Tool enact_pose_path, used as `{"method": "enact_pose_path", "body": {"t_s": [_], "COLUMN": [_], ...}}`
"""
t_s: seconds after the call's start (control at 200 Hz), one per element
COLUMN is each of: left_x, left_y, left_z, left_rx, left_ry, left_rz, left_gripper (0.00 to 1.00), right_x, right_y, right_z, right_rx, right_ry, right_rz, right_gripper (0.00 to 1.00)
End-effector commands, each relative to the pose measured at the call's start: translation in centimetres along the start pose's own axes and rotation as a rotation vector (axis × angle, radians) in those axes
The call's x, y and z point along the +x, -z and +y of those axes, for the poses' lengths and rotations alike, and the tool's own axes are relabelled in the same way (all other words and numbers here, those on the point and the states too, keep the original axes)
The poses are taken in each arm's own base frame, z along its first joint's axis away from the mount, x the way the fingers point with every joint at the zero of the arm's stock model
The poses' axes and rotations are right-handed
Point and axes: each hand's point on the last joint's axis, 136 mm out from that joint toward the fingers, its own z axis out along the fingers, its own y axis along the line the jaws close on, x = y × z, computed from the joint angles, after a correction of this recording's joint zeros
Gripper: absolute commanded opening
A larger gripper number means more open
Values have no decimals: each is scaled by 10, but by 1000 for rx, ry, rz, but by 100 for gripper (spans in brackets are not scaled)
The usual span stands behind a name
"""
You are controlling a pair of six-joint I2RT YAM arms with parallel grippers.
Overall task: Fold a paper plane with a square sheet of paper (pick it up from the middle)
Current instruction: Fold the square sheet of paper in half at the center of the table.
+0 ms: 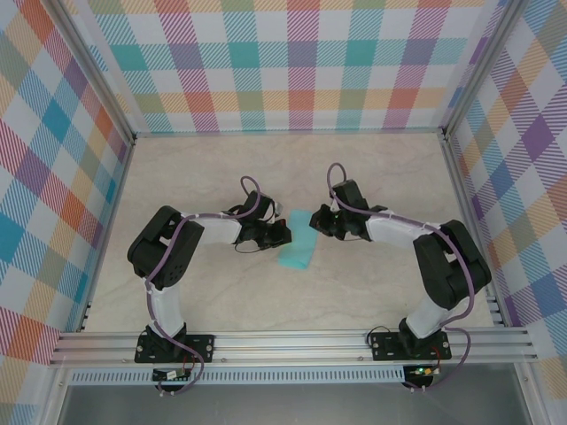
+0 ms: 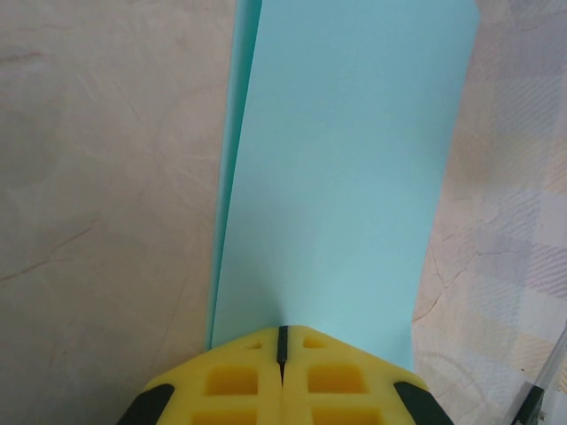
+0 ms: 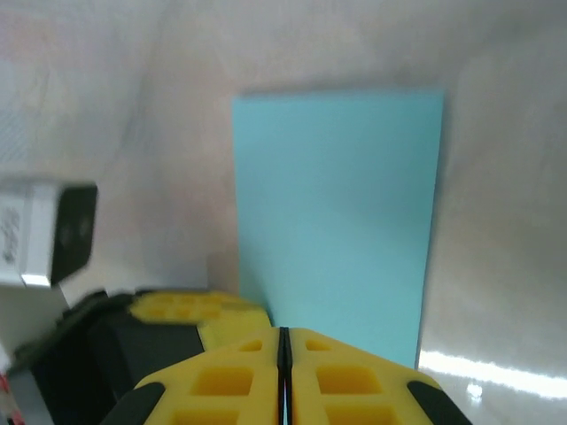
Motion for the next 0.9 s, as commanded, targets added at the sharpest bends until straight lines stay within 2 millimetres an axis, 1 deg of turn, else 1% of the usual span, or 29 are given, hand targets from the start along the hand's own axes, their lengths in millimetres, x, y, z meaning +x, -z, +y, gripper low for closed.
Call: {"method": "enact_pose_path", "body": {"t_s": [0.0, 0.035, 0.145, 0.32, 0.45, 0.74, 0.895], "left_x": [75, 76, 77, 78, 77, 77, 77], "left_y": [-11, -10, -11, -12, -12, -13, -13], "left_z": [121, 121, 122, 121, 122, 123, 123], "left_rx": [-426, -427, -425, -420, -421, -424, -428], "left_ry": [158, 158, 158, 157, 159, 164, 165], "left_rz": [178, 180, 184, 183, 181, 181, 181], "left_gripper": [3, 3, 3, 3, 3, 3, 3], "right_x": [29, 33, 43, 51, 61, 77, 85], "right_y": [1, 1, -2, -12, -19, -24, -28], "right_z": [6, 7, 3, -4, -8, -17, -25], "right_rx": [-77, -88, -97, -86, -84, -63, -44], "right_ry": [-88, -92, -109, -102, -97, -82, -92], "right_rz": [88, 93, 113, 150, 190, 239, 262], "right_gripper": [10, 10, 10, 10, 10, 10, 10]}}
